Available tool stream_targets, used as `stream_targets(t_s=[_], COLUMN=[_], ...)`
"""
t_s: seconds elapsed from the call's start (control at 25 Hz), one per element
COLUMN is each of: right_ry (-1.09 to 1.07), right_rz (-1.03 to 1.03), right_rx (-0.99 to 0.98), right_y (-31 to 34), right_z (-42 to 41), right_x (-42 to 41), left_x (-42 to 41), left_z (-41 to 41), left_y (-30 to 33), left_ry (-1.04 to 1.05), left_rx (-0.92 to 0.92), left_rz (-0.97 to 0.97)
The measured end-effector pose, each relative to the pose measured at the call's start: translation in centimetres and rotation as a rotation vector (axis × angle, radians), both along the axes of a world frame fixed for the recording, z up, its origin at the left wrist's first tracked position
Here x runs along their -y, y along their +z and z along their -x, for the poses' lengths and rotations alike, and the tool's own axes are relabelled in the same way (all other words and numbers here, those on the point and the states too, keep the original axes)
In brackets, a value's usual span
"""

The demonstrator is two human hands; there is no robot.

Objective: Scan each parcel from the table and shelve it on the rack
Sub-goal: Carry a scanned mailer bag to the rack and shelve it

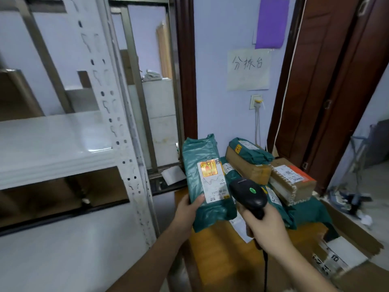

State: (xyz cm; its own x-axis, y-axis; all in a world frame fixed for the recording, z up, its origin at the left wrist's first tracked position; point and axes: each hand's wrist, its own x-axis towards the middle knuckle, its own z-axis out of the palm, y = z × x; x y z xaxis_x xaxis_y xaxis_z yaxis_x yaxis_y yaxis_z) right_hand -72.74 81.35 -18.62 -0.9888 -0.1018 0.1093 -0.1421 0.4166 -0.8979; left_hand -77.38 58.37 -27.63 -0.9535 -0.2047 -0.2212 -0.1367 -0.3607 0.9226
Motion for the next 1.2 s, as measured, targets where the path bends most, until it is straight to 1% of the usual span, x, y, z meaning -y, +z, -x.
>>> stream_targets(t_s=[0.16, 0.24, 0.32, 0.52, 0.68, 0.88, 1.04, 1.2], right_ry=[0.114, 0.179, 0.244, 0.467, 0.603, 0.794, 0.838, 0.901], right_rz=[0.016, -0.03, -0.056, 0.004, 0.039, 0.045, 0.074, 0.107], right_rx=[-0.029, -0.038, -0.046, -0.05, -0.072, -0.112, -0.111, -0.089], right_y=[1.7, 2.3, 3.0, 5.5, 7.1, 9.2, 10.0, 10.6], right_z=[-1.6, -2.2, -2.9, -4.7, -5.8, -8.8, -11.8, -16.2], right_x=[0.0, -0.2, -0.3, 0.7, 3.1, 9.3, 16.1, 24.1], left_x=[0.4, 0.5, 0.6, 0.9, 3.0, 8.5, 14.7, 22.0], left_z=[-3.8, -5.7, -7.5, -13.1, -17.0, -23.3, -28.3, -33.8], left_y=[2.3, 3.3, 4.2, 6.6, 8.8, 11.8, 13.4, 14.3], left_ry=[0.068, 0.118, 0.139, 0.242, 0.347, 0.518, 0.639, 0.712], left_rx=[-0.055, -0.081, -0.117, -0.217, -0.274, -0.294, -0.297, -0.293], left_rz=[0.101, 0.119, 0.13, 0.135, 0.115, 0.129, 0.156, 0.192])
